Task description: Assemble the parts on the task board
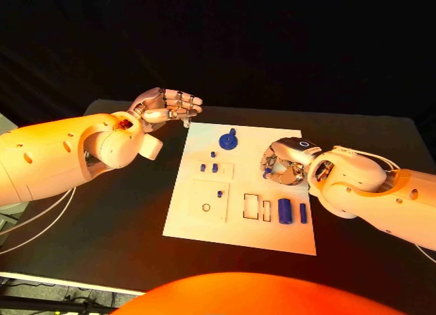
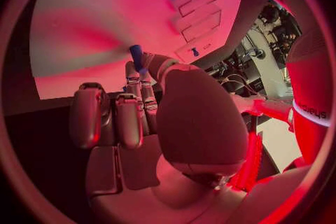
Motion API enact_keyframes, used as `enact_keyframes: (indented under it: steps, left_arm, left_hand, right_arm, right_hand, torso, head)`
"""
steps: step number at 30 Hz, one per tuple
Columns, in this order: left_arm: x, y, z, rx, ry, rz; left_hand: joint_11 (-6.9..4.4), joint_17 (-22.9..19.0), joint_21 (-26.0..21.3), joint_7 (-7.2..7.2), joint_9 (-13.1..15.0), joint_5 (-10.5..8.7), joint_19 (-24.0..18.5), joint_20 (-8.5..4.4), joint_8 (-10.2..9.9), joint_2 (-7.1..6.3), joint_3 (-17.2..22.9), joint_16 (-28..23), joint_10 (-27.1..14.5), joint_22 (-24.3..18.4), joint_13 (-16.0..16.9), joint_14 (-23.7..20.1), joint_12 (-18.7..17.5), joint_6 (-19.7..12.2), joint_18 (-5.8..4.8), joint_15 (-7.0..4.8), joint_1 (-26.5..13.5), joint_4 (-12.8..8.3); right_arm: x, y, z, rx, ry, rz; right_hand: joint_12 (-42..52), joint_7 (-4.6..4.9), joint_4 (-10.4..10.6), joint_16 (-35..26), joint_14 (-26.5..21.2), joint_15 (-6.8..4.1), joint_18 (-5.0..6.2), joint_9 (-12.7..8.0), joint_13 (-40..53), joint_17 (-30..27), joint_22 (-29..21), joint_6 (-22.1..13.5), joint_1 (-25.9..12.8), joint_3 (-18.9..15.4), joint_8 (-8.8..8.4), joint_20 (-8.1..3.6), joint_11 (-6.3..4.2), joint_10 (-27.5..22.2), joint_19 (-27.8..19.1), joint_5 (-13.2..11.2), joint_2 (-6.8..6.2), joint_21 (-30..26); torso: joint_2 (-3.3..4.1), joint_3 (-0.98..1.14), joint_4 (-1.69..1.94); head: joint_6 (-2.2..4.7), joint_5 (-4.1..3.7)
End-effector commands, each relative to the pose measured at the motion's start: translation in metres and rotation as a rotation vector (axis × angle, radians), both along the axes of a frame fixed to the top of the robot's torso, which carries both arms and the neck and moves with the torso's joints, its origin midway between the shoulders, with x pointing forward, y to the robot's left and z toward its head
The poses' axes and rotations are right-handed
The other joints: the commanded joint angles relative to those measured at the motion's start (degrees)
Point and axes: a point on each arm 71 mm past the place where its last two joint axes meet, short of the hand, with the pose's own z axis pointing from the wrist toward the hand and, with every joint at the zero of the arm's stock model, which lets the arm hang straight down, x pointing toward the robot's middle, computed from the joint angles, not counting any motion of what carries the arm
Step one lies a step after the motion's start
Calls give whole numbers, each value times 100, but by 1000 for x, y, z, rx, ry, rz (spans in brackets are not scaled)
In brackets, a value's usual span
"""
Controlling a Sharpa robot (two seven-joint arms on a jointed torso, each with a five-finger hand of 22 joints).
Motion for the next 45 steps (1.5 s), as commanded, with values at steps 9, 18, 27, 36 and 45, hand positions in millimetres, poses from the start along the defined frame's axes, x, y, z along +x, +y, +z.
enact_keyframes:
  steps: [9, 18, 27, 36, 45]
  left_arm:
    - [0, -2, 1, -12, 2, -16]
    - [1, -2, 0, -12, 1, -12]
    - [2, -4, 0, -14, 1, -13]
    - [2, -7, 0, -19, 1, -20]
    - [2, -12, -1, -25, 1, -29]
  left_hand:
    - [7, -7, 26, 8, -12, 13, -45, 17, -6, 17, 7, -19, -38, 8, -7, 1, 26, 42, 87, 1, -56, -29]
    - [7, -7, 26, 8, -12, 13, -45, 17, -6, 17, 7, -19, -38, 8, -7, 1, 26, 42, 87, 1, -56, -29]
    - [8, -8, 28, 10, -16, 14, -48, 17, -9, 21, 11, -20, -42, 10, -8, 1, 33, 36, 88, 1, -62, -33]
    - [8, -8, 28, 10, -16, 14, -48, 17, -9, 21, 11, -20, -42, 10, -8, 1, 33, 36, 88, 1, -62, -33]
    - [9, -9, 29, 12, -20, 15, -51, 18, -14, 23, 14, -20, -45, 11, -9, 1, 41, 28, 88, 1, -68, -39]
  right_arm:
    - [-8, 5, 3, 15, -54, 14]
    - [-17, 12, 24, 74, -87, 43]
    - [-30, 32, 49, 166, -117, 103]
    - [-54, 81, 41, 246, -77, 225]
    - [-70, 116, 16, 255, -31, 307]
  right_hand:
    - [-26, -7, -433, 14, 279, -55, -99, 133, 220, 1, 923, 146, 36, 661, 177, -68, -246, 540, 167, 33, 137, 243]
    - [-51, -7, -519, 7, 275, -64, -107, 168, 263, -10, 956, 164, -51, 799, 215, -62, -254, 586, 177, 20, 80, 294]
    - [-61, -8, -544, 4, 273, -69, -111, 178, 272, -14, 968, 170, -78, 822, 224, -60, -256, 595, 182, 16, 59, 318]
    - [-68, -5, -557, -9, 267, -70, -105, 182, 276, -41, 960, 170, -90, 832, 227, -59, -256, 594, 174, 14, 50, 288]
    - [-73, -3, -563, -13, 265, -70, -101, 183, 277, -49, 953, 167, -93, 837, 227, -59, -255, 592, 169, 14, 48, 268]
  torso:
    - [-18, -3, -6]
    - [-13, -5, 2]
    - [-2, -9, 2]
    - [2, 4, 5]
    - [2, -5, 2]
  head:
    - [-37, 20]
    - [3, 21]
    - [15, 55]
    - [-33, 167]
    - [-59, 238]
